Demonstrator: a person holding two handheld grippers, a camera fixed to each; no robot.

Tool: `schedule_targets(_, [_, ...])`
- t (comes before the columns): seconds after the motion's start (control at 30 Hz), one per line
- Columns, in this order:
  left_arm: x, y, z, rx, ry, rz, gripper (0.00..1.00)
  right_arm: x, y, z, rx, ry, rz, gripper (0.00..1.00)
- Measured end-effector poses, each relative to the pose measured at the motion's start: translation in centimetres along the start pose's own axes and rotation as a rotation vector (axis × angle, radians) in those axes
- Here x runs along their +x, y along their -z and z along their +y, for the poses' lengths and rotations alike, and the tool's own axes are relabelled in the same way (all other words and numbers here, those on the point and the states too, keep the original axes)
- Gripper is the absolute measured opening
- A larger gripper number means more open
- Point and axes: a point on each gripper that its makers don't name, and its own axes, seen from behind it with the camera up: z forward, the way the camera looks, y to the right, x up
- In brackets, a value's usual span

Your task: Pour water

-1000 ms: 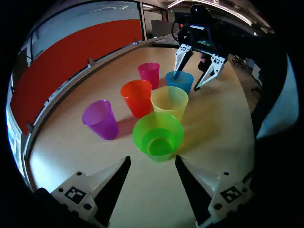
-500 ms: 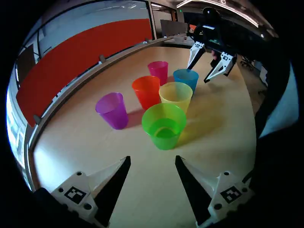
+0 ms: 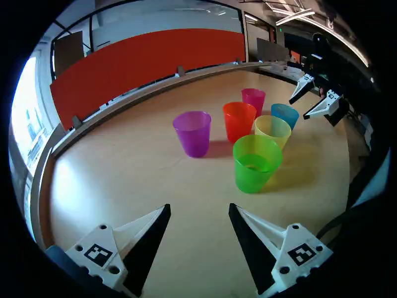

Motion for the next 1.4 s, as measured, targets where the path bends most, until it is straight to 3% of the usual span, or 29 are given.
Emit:
schedule_targets(0.4, [0.8, 0.8, -0.7, 0.076, 0.040, 0.067, 0.86, -0.2, 0.8, 2.2, -0.106, -0.077, 0.022, 0.97])
schedule_targets(0.73, [0.7, 1.0, -2.3, 0.176, 0.086, 0.094, 0.87, 0.5, 2.0, 5.3, -0.236, -0.157, 0.074, 0.97])
schedule_targets(1.1, [0.7, 1.3, -3.5, 0.252, 0.138, 0.128, 0.86, 1.2, 2.7, 7.5, -0.318, -0.240, 0.130, 0.97])
schedule_targets(1.4, [2.1, 2.2, -5.2, 0.335, 0.199, 0.199, 0.86, 2.0, 3.0, 9.6, -0.407, -0.291, 0.188, 0.97])
